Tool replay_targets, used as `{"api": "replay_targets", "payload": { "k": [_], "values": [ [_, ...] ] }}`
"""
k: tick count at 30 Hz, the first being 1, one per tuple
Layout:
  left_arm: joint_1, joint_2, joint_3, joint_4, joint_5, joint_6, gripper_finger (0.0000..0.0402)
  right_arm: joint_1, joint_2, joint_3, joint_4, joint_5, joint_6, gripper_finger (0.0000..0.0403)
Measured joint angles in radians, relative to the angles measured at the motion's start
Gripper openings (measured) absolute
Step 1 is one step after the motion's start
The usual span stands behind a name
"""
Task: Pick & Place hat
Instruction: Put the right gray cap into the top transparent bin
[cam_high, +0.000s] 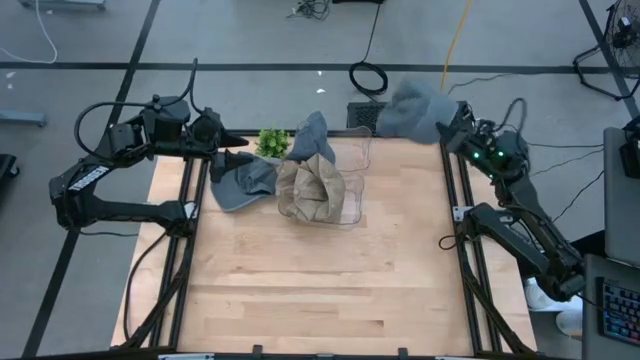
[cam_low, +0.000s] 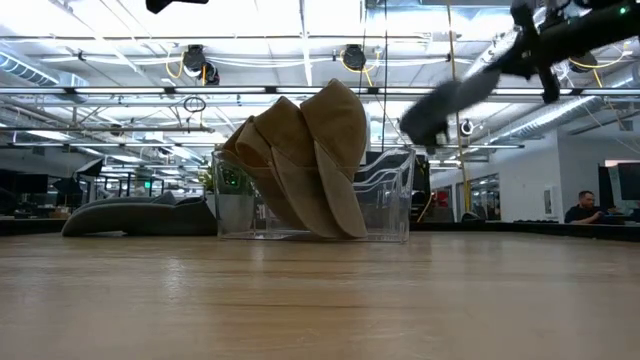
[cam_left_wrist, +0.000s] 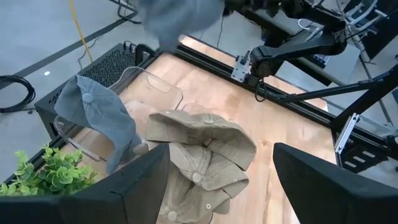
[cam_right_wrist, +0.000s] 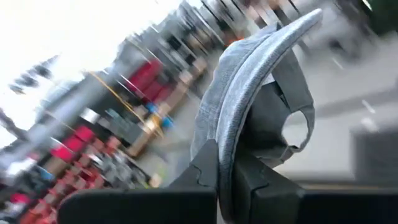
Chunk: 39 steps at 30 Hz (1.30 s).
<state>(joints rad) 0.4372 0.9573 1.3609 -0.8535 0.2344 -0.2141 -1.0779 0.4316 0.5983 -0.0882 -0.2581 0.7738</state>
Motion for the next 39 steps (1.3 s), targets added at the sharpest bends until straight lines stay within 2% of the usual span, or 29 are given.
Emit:
{"api": "replay_targets", "payload": {
  "k": [7,15,26,31,39],
  "values": [
    [0.000,0.000,0.000,0.159,0.044,-0.069,0.0296,0.017,0.011,0.001,0.308,-0.005,0.097,0.0000],
    [0.017,0.000,0.000,0.320,0.057,-0.167,0.0296,0.146,0.048,0.004,0.520,-0.003,0.129,0.0000],
    [0.079,0.021,0.059,0.348,0.073,-0.244,0.0296,0.403,0.242,0.201,0.524,0.023,-0.090,0.0000],
    [0.095,0.080,0.175,0.350,0.113,-0.244,0.0296,0.494,0.355,0.302,0.495,0.022,-0.186,0.0000],
    [0.095,0.199,0.354,0.236,0.114,-0.171,0.0296,0.644,0.505,0.444,0.494,0.021,-0.275,0.0000]
  ]
}}
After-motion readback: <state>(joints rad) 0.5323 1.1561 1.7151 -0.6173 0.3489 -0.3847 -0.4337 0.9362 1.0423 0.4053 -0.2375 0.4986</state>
